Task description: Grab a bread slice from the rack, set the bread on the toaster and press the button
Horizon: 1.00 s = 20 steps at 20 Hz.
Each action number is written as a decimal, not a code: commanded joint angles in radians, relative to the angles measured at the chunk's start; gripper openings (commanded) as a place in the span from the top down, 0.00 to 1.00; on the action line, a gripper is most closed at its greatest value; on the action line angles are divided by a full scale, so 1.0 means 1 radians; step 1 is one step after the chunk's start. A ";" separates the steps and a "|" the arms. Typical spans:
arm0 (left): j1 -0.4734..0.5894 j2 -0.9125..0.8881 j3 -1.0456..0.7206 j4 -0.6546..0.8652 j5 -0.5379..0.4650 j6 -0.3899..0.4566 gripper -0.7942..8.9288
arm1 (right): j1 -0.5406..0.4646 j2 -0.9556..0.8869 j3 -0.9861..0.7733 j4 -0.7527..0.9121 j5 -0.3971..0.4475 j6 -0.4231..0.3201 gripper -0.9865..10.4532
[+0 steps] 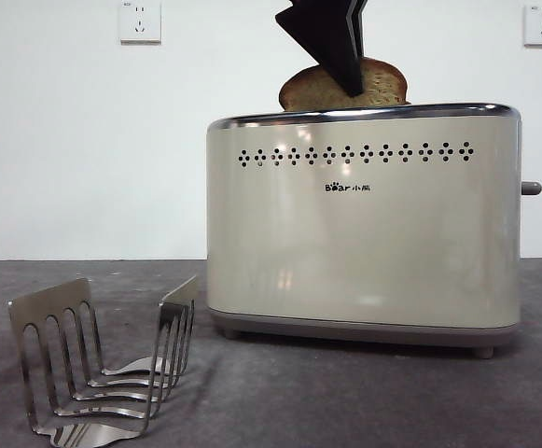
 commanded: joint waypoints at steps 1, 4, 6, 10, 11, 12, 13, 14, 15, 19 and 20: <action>-0.002 0.002 0.000 0.021 0.005 -0.043 0.53 | 0.001 -0.002 0.005 0.003 0.000 0.003 0.91; -0.002 -0.036 0.000 0.051 0.002 -0.082 0.53 | 0.001 -0.002 0.005 0.003 0.000 0.004 0.91; -0.002 -0.073 0.000 0.053 -0.002 -0.121 0.53 | 0.001 -0.002 0.005 0.003 0.000 0.011 0.91; -0.006 -0.158 0.000 0.031 -0.001 -0.318 0.53 | 0.001 -0.002 0.005 0.004 -0.020 0.012 0.91; -0.010 -0.175 0.000 0.027 -0.001 -0.379 0.53 | 0.001 -0.002 0.006 0.005 -0.019 0.012 0.91; -0.013 -0.196 0.000 0.025 -0.001 -0.451 0.53 | 0.001 -0.002 0.007 0.005 -0.019 0.012 0.92; -0.013 -0.218 0.000 0.021 0.001 -0.519 0.54 | 0.001 -0.001 0.011 0.004 -0.018 0.013 0.92; -0.013 -0.238 0.000 0.021 0.002 -0.582 0.54 | 0.001 0.001 0.017 0.001 -0.018 0.014 0.92; -0.013 -0.253 0.000 0.024 0.002 -0.630 0.54 | 0.001 0.006 0.026 -0.002 -0.018 0.014 0.92; -0.002 -0.312 0.000 -0.005 0.002 -0.788 0.79 | 0.000 0.052 0.088 -0.040 0.009 0.039 0.92; 0.005 -0.324 0.000 -0.026 0.002 -0.813 0.89 | 0.000 0.068 0.108 -0.054 0.017 0.045 0.92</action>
